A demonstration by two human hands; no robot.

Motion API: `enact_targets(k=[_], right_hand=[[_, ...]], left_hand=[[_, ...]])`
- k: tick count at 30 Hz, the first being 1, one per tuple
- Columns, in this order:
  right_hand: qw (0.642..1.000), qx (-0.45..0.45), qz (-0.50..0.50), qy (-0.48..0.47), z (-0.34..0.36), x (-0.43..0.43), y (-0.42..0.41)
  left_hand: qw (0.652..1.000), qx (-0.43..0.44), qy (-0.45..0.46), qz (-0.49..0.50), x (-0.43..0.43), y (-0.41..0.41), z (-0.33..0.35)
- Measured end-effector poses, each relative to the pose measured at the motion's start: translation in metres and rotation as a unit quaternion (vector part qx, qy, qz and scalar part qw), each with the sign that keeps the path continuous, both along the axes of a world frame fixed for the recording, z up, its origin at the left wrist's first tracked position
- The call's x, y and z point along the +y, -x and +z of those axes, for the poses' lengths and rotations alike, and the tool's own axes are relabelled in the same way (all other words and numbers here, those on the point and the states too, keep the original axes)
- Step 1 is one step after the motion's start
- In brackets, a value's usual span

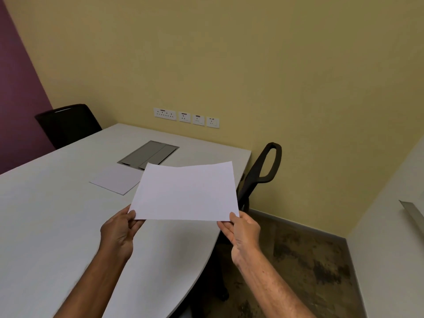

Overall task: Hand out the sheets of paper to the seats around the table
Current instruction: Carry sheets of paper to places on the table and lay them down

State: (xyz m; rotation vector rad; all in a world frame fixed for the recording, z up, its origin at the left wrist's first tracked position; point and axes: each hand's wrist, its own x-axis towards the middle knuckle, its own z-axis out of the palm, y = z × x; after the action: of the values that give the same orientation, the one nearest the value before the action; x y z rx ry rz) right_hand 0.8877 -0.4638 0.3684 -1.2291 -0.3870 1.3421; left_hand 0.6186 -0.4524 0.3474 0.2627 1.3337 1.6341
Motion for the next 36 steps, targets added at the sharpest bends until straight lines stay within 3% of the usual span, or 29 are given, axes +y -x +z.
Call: enact_targets(k=[17, 36], right_hand=[[0.998, 0.02, 0.029, 0.053, -0.046, 0.132, -0.024], [0.976, 0.034, -0.069, 0.203, -0.198, 0.348, 0.031]], left_hand=[[0.991, -0.004, 0.014, 0.134, 0.125, -0.049, -0.026], [0.994, 0.056, 0.086, 0.046, 0.399, 0.001, -0.193]])
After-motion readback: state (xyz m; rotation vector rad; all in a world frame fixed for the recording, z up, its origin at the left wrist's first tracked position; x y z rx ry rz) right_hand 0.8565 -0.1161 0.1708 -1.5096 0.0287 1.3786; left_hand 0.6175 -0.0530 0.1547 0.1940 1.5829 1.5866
